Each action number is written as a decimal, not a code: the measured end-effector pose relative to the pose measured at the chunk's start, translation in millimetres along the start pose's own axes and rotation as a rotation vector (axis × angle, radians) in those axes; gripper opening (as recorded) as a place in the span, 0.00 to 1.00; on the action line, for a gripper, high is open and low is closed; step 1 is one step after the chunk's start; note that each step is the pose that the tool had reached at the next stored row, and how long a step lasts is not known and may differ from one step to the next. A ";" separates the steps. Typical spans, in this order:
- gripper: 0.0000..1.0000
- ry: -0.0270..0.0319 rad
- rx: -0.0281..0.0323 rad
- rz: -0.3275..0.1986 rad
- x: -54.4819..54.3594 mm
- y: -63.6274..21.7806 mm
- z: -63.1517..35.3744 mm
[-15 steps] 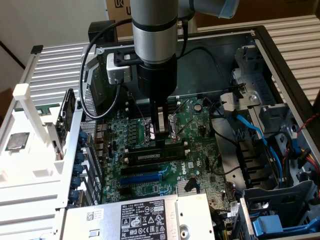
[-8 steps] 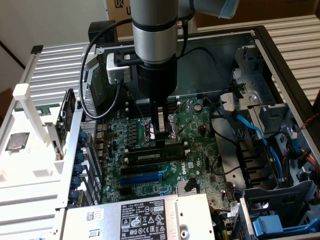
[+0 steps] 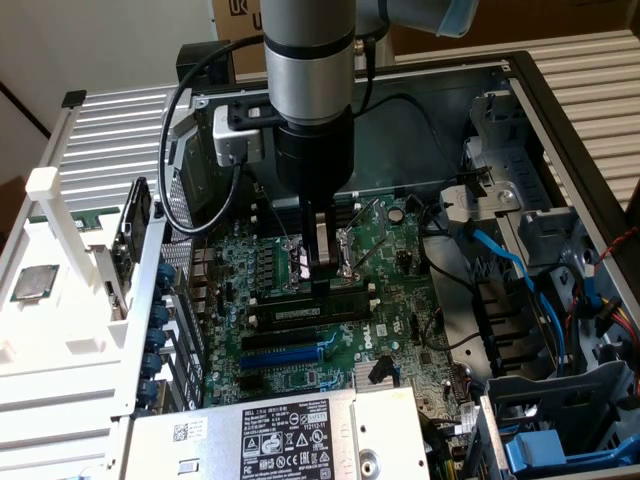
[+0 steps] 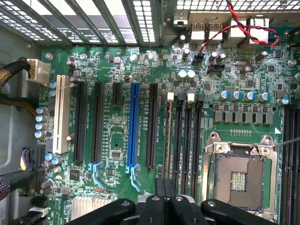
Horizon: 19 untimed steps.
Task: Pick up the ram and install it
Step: 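Press down the ram until it locks into place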
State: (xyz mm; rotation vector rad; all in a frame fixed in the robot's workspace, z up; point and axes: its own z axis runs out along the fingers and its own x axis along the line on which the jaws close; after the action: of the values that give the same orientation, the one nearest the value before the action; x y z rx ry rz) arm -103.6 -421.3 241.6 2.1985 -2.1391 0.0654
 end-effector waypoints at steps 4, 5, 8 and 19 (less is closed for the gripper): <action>0.10 -0.0025 -0.0004 0.000 -0.2 0.7 0.4; 0.10 -0.0043 -0.0006 0.000 -0.2 1.0 0.6; 0.10 -0.0110 -0.0019 0.001 -0.4 1.7 1.9; 0.10 -0.0259 -0.0060 0.010 -0.9 1.9 4.6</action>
State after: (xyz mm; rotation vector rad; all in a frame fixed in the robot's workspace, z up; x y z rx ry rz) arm -105.6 -420.9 236.9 2.1979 -2.1605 0.0312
